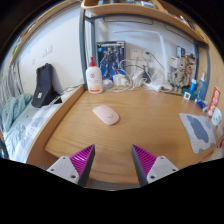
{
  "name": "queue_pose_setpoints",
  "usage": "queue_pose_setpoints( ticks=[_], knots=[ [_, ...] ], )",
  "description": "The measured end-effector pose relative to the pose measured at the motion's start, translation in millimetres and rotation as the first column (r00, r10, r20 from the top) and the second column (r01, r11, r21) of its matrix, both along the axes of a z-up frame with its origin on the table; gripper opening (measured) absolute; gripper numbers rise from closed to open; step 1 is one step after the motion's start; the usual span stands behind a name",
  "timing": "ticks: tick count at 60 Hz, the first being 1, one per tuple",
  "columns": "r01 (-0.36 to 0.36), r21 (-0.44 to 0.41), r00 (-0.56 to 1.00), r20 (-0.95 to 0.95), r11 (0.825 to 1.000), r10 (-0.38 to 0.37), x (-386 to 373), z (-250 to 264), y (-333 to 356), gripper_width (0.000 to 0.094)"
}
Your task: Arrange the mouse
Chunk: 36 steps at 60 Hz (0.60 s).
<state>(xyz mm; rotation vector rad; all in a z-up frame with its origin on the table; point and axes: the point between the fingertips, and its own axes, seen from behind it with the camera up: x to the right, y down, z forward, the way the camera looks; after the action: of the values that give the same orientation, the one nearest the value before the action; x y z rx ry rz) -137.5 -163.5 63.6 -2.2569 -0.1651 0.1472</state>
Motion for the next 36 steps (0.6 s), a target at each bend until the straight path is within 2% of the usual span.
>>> queue_pose_setpoints(
  ticks=[11, 36],
  knots=[
    [-0.025, -0.035, 0.999, 0.029, 0.999, 0.026, -6, -2, 51, 0.0722],
    [0.084, -0.05, 0.99, 0.121, 0.995, -0.077, 40, 27, 186, 0.0719]
  ],
)
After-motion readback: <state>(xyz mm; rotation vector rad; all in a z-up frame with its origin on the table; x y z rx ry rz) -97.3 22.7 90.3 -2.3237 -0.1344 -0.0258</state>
